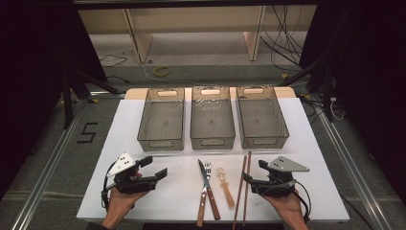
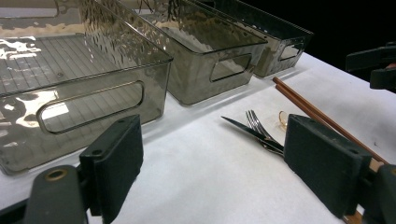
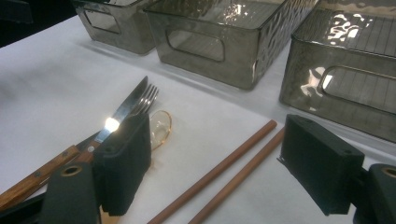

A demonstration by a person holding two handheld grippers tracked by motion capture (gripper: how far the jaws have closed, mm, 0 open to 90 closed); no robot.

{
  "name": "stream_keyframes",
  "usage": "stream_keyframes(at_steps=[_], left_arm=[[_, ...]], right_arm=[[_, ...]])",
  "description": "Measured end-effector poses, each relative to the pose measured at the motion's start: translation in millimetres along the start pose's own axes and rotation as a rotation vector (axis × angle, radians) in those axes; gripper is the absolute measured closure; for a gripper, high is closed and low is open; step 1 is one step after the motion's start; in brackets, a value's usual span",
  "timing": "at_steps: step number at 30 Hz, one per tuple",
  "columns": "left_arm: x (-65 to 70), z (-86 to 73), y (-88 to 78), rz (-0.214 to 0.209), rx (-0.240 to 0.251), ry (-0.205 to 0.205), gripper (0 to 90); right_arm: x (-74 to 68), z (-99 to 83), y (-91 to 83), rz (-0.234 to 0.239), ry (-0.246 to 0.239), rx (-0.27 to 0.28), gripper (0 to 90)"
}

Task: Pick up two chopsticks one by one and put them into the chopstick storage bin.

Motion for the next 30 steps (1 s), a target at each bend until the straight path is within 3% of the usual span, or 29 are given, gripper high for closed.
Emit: stream_keyframes(at_steps=[8,12,18,30], left_arm=[[-0.1,-0.2,0.4,0.001,-0.001,-0.001,19.4],[-0.2,-0.3,0.6,0.001,-0.002,-0.001,19.4],[-0.6,-0.5,0.8,0.002,-0.003,0.0,19.4],[-0.6,-0.3,0.9,0.001,-0.003,-0.002,19.4]], right_arm=[[0.5,-0.8,1.2,-0.028,-0.027,-0.068,27.9],[0.3,-1.6,3.8,-0.035,-0.056,-0.167,28.1],[2.6,1.2,4.1,-0.037,-0.068,-0.258,31.6],[8.0,-16.8,20.5,-0.082,-0.102,-0.468,38.2]])
Point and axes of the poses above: each handheld gripper's, and its own axes: y roughly forward along the jaws, z roughly out of its top, x roughly to its right, the point moved 9 cm from there along y, roughly forward along the jaws, and after that the axes turned 3 degrees about x, right-handed, at the moved point
